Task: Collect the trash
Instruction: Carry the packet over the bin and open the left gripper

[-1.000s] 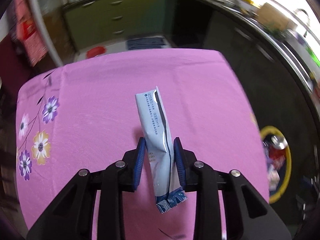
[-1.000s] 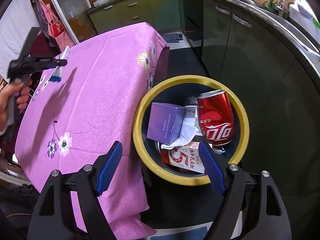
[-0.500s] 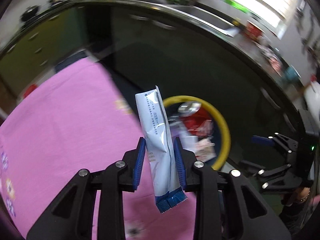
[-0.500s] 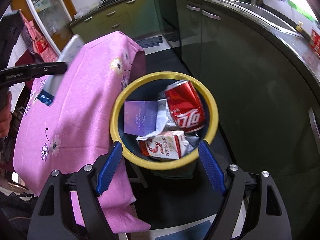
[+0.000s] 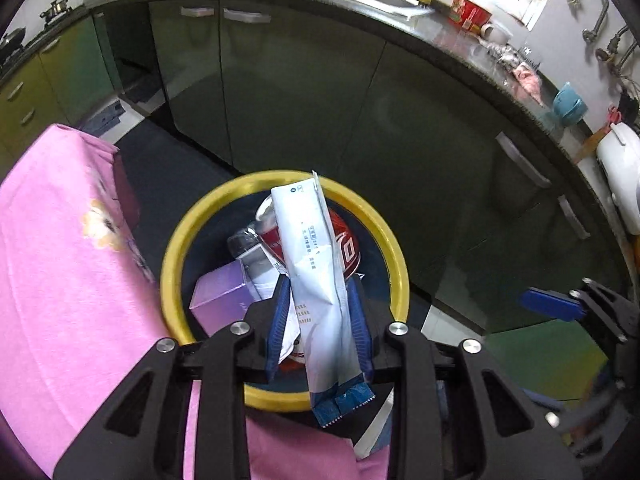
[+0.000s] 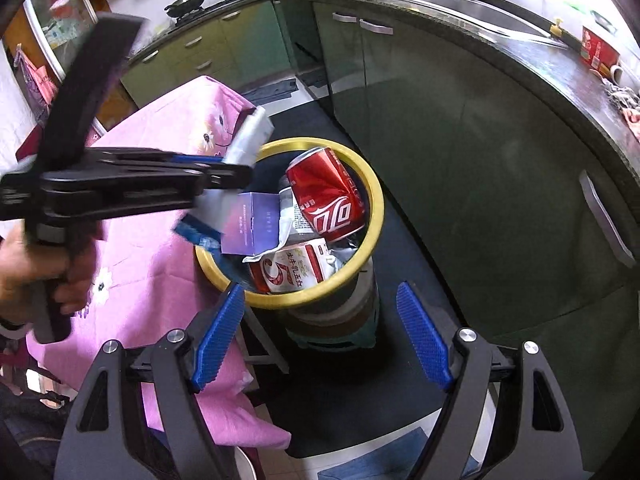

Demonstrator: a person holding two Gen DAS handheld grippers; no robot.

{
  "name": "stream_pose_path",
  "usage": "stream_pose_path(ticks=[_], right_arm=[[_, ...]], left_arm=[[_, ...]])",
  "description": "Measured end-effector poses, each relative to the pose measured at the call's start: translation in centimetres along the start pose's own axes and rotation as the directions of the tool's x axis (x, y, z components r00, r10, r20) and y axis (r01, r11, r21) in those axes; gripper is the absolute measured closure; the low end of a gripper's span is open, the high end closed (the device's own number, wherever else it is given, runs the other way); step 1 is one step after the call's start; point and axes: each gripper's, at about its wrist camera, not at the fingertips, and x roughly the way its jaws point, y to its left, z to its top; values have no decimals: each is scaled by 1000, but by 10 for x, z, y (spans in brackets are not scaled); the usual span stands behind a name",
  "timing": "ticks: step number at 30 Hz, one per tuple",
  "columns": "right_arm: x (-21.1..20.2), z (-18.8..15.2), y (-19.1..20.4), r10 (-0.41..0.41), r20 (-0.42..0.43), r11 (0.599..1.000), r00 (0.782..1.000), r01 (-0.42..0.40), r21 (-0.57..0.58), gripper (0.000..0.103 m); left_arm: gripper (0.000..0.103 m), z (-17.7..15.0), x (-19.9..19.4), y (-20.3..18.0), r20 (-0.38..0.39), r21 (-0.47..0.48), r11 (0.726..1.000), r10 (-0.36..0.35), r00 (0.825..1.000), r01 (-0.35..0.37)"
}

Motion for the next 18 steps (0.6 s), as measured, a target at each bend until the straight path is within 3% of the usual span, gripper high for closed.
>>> stream_pose_path(ticks=[1, 3, 8, 13, 16, 18], right_arm=[[-1, -1, 0, -1, 0, 1000, 1000, 1, 1, 25], [-4, -4, 0, -4, 2, 1000, 1000, 4, 6, 25], [-8, -7, 4, 3, 7, 1000, 1000, -3, 14, 25], [-8, -11, 21, 49, 22, 999, 999, -50, 14, 25], [-3, -18, 42, 99, 32, 995, 995, -99, 5, 25], [0, -23, 59, 123, 40, 992, 992, -123, -10, 25]], left_arm=[[71, -1, 3, 2, -3, -5, 1000, 2, 1000, -2], [50, -4, 14, 4, -17, -16, 1000, -7, 1000, 7], [39, -14, 12, 12, 0, -30, 999, -36, 999, 36], [33, -40, -44, 41, 94, -58, 993, -96, 991, 102], [19, -70, -93, 60, 195, -44, 995, -78, 978, 88], [12, -96, -127, 75, 273, -39, 999, -26, 962, 38]])
